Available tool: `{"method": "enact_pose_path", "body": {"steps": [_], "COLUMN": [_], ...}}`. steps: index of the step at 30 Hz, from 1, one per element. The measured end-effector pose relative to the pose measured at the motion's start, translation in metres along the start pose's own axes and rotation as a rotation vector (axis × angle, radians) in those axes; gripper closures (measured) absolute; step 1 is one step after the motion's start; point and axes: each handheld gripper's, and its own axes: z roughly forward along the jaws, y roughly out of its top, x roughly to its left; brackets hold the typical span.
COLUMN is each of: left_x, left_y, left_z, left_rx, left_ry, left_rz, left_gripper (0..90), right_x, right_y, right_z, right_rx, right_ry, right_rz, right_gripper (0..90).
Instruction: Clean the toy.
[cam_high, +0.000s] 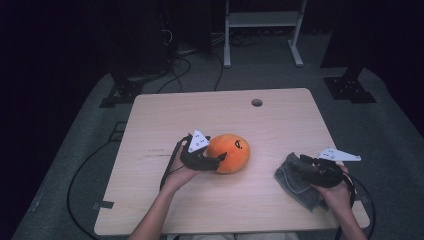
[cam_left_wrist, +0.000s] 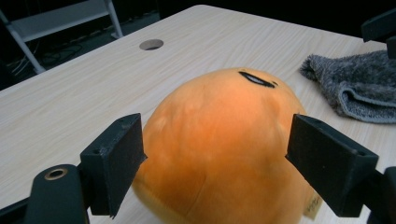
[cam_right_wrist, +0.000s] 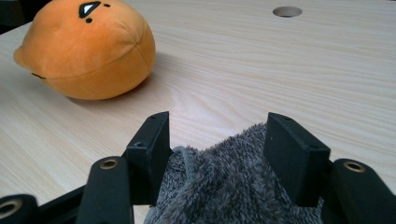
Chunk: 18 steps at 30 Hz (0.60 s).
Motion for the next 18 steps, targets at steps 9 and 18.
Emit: {"method": "enact_pose_path", "body": {"steps": [9,18], "left_x": [0.0,0.0], "left_y": [-0.007,-0.016], "left_z": [-0.015,-0.028], "left_rx": [0.008,0.013], "left_ry": [0.016,0.02], "left_rz": [0.001,-0.012], "left_gripper": [15.1,13.6], "right_x": [-0.001,-0.001], "right_y": [-0.001,-0.001], "right_z": [-0.001,-0.001], "right_rx": [-0.002,-0.002], "right_ry": [0.0,-0.009], "right_rz": [0.001,0.0], "right_gripper": [39.6,39.5]}}
